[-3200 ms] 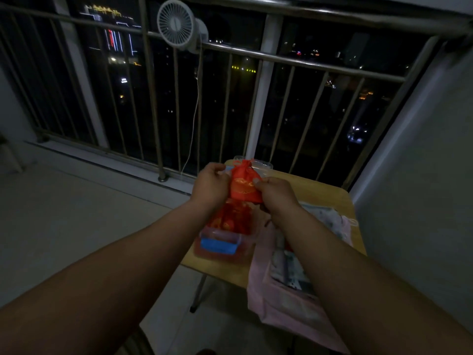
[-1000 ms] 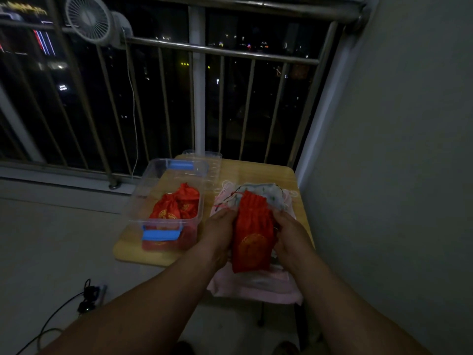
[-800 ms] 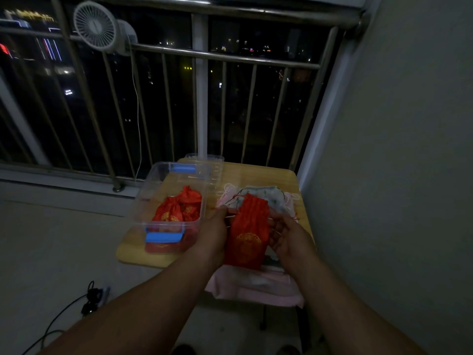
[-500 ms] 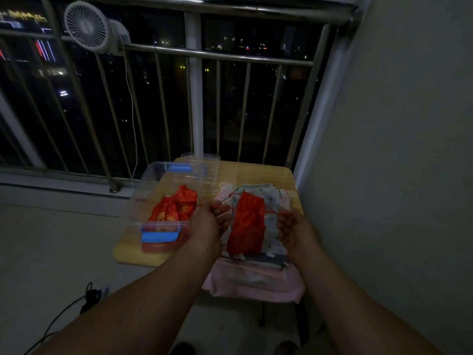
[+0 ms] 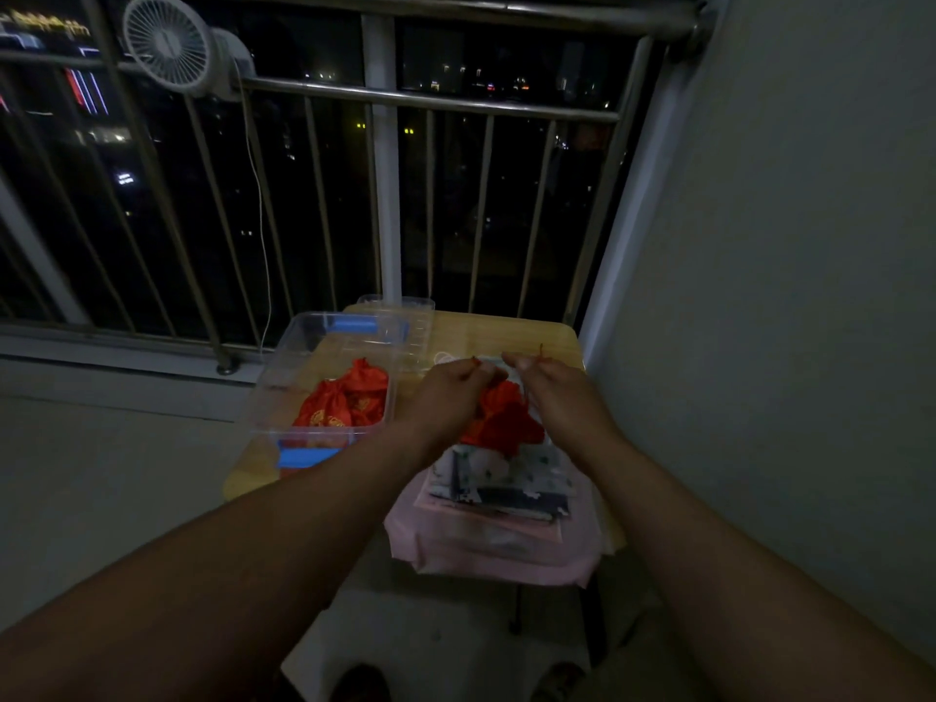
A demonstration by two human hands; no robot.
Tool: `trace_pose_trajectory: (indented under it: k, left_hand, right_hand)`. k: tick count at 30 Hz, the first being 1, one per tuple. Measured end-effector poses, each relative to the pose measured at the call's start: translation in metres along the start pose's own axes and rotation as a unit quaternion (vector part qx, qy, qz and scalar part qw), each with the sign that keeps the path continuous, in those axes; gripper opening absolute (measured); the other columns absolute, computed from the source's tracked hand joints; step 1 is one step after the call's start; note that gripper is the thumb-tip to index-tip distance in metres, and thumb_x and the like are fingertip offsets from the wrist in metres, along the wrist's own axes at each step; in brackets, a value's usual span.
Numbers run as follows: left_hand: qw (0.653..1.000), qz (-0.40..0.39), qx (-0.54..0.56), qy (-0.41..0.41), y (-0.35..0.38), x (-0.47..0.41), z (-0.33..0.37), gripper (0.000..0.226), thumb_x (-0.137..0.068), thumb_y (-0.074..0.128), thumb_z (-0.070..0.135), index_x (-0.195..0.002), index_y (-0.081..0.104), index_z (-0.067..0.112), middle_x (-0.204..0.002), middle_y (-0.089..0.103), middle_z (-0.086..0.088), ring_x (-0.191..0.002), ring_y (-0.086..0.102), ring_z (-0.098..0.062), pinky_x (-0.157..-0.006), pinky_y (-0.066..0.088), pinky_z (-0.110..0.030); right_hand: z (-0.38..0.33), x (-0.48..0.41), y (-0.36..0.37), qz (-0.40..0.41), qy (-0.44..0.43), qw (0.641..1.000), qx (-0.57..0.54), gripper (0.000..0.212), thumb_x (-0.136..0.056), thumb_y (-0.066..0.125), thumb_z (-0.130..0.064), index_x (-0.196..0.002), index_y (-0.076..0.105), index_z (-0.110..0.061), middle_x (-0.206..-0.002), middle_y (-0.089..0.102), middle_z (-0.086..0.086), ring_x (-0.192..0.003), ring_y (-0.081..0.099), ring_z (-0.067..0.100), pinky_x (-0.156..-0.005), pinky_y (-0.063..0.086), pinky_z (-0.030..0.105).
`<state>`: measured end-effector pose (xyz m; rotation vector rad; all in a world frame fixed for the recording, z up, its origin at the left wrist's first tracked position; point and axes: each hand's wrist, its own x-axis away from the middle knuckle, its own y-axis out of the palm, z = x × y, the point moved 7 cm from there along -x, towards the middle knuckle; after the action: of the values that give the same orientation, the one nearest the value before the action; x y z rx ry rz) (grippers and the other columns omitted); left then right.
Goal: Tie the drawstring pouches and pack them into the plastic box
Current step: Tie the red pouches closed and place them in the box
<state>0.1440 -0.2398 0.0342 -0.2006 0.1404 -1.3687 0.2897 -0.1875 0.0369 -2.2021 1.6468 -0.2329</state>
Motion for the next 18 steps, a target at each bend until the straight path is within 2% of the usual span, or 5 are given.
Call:
trace_pose_trajectory:
  k: [3,6,12,14,18]
  left_hand:
    - [0.999,-0.04,0.028,0.0,0.009,-0.006,0.01,0.035,-0.11,0.043,0.034,-0.126,0.068,0.015,-0.113,0.074,-0.003,-0.065,0.062,-0.006,-0.067,0.05,-0.025]
    - [0.996,-0.054,0.064,-0.009,0.011,-0.008,0.012,0.034,-0.11,0.044,0.035,-0.125,0.068,0.017,-0.105,0.076,-0.002,-0.062,0.059,-0.012,-0.07,0.049,-0.032]
    - [0.985,-0.05,0.154,-0.056,0.01,-0.008,0.004,0.031,-0.11,0.042,0.027,-0.095,0.063,0.009,-0.074,0.056,-0.007,-0.063,0.053,-0.018,-0.071,0.046,-0.035]
    - [0.979,-0.047,0.182,-0.073,0.008,-0.008,0.003,0.032,-0.111,0.04,0.026,-0.096,0.061,0.008,-0.07,0.053,-0.005,-0.061,0.051,-0.016,-0.067,0.046,-0.031]
    - [0.964,-0.039,0.244,-0.096,0.006,-0.007,0.0,0.032,-0.111,0.04,0.025,-0.103,0.062,0.003,-0.069,0.055,-0.005,-0.061,0.056,-0.016,-0.066,0.048,-0.03]
  right_hand:
    - [-0.014,-0.005,0.005,-0.037,-0.028,0.999,0.019,0.036,-0.107,0.043,-0.047,-0.136,0.064,-0.038,-0.142,0.06,-0.007,-0.13,0.054,0.012,-0.114,0.041,0.037]
    - [-0.024,-0.004,0.005,-0.062,-0.038,0.997,0.002,0.038,-0.109,0.042,-0.045,-0.141,0.06,-0.036,-0.145,0.059,-0.008,-0.13,0.055,0.01,-0.11,0.043,0.03]
    - [-0.01,0.01,0.008,-0.058,0.034,0.994,-0.089,0.035,-0.109,0.04,-0.043,-0.122,0.071,-0.031,-0.119,0.074,-0.007,-0.108,0.069,0.009,-0.089,0.05,0.028]
    - [0.0,0.021,0.013,-0.036,0.066,0.99,-0.117,0.031,-0.108,0.042,-0.03,-0.109,0.072,-0.022,-0.103,0.077,-0.004,-0.097,0.071,0.012,-0.076,0.049,0.025]
    - [0.013,0.032,0.025,-0.029,0.049,0.993,-0.105,0.023,-0.102,0.051,-0.007,-0.116,0.068,-0.007,-0.107,0.074,0.004,-0.1,0.069,0.017,-0.072,0.051,0.019]
